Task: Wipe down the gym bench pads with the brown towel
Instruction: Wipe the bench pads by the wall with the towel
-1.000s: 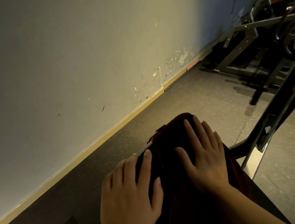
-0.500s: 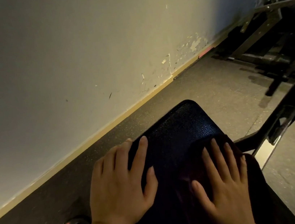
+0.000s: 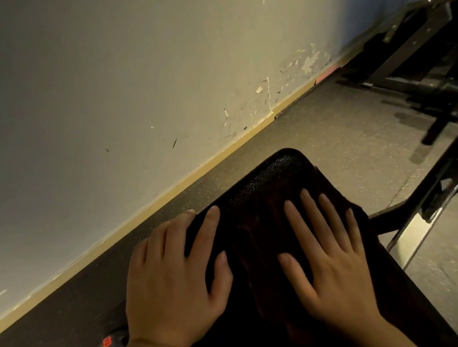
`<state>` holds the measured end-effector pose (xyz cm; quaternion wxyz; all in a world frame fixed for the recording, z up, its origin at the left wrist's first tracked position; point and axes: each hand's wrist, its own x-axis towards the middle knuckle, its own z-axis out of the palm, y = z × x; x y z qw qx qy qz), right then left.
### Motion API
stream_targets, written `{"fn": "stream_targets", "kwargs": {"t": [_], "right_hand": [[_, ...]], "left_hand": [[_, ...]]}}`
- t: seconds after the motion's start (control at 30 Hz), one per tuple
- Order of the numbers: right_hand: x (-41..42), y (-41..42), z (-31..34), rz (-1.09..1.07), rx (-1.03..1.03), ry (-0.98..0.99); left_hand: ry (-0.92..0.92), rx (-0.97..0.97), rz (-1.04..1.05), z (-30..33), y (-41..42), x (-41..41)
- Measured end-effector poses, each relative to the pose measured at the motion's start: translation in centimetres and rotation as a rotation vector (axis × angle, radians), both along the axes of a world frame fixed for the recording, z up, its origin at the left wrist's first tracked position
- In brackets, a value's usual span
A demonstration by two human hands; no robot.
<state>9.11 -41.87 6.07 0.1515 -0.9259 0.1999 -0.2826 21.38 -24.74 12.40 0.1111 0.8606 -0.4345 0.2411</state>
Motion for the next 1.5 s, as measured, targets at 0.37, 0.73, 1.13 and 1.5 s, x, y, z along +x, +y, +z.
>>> {"fn": "stream_targets", "kwargs": {"t": [0.37, 0.73, 1.13, 1.5], "right_hand": [[-5.4, -0.7, -3.0, -0.067, -0.012, 0.035], [2.6, -0.1, 2.1, 0.077, -0.047, 0.026], [-7.8, 1.2, -5.3, 0.003, -0.108, 0.029], [5.6, -0.5, 3.9, -0.001, -0.024, 0.102]], "left_hand": [[-0.006, -0.04, -0.02, 0.0, -0.1, -0.1], [-0.012, -0.013, -0.006, -0.2, 0.0, 0.2], [-0.015, -0.045, -0.024, -0.1, -0.2, 0.0], [-0.02, -0.014, -0.011, -0.1, 0.1, 0.1]]}}
